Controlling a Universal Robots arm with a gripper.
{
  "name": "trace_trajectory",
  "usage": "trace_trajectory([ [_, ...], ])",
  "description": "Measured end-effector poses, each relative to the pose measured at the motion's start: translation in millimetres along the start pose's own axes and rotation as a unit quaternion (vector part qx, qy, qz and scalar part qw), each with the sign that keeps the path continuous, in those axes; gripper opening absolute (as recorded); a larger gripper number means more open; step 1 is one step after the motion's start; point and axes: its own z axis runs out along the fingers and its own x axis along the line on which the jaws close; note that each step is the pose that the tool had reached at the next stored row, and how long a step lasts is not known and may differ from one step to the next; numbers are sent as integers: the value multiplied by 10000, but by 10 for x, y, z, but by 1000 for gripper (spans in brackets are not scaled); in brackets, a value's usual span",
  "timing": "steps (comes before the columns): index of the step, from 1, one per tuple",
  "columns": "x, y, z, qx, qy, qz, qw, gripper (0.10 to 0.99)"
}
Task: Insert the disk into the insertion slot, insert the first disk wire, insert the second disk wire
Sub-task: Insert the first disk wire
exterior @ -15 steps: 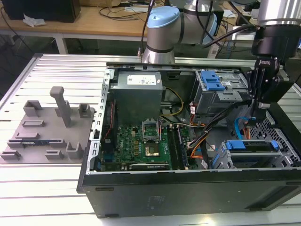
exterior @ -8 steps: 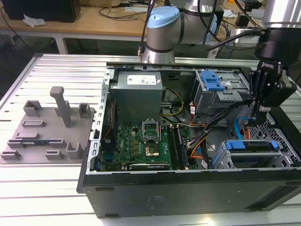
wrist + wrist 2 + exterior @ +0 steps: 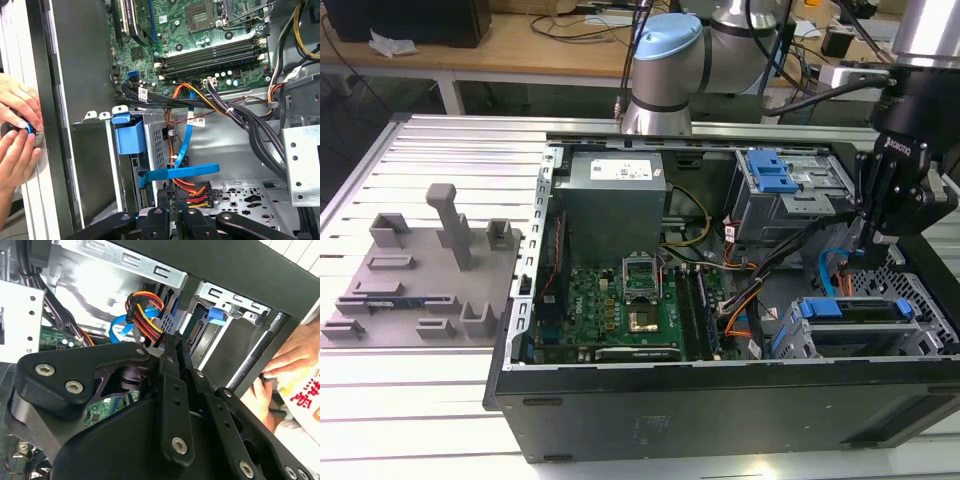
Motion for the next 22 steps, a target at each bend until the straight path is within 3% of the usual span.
trace_trajectory([
  [8, 20, -2, 0, -11, 3, -211, 9998, 165],
  [10, 33, -4, -1, -20, -20, -247, 9997, 165],
  [11, 50, -8, 0, -26, -65, -250, 9997, 165],
  [12, 76, -12, 7, -37, -153, -251, 9996, 165],
  [13, 108, -18, 15, -51, -275, -251, 9993, 165],
  [15, 145, -26, 26, -68, -425, -253, 9988, 165],
  [17, 207, -40, 37, -92, -634, -255, 9976, 165],
  [18, 237, -45, 39, -100, -700, -254, 9972, 165],
  [20, 324, -58, 53, -104, -721, -259, 9970, 165],
  [22, 353, -62, 57, -105, -723, -264, 9970, 165],
])
